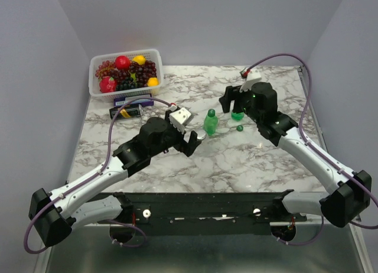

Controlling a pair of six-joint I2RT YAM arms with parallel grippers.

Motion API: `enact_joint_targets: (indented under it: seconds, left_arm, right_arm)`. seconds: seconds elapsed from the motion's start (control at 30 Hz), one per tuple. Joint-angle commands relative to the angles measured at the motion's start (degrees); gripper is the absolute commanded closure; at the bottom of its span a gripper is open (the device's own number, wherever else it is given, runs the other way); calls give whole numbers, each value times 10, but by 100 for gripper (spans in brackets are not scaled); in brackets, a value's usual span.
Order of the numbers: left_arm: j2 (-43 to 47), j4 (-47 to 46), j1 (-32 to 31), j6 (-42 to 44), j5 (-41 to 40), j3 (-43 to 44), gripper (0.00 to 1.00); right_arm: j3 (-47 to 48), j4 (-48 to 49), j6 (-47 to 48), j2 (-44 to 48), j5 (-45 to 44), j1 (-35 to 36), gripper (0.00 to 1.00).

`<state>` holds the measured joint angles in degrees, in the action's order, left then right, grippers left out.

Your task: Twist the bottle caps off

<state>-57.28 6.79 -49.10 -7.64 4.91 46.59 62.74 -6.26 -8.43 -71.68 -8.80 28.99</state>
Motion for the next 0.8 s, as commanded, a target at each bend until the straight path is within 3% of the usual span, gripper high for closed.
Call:
enact_joint_targets:
  seconds: [0.0, 0.37, 0.77]
  left_arm:
    - [21, 23, 21, -14, -109, 24, 1]
    - [18, 24, 21, -3, -105, 25, 1]
    - [16, 27, 22, -4, -90, 30, 1]
  right_arm:
    - [13, -80, -4, -33, 72, 55, 19]
    - [63, -108, 0, -150, 10, 89, 21]
    - [81, -89, -7, -196, -32, 91, 27]
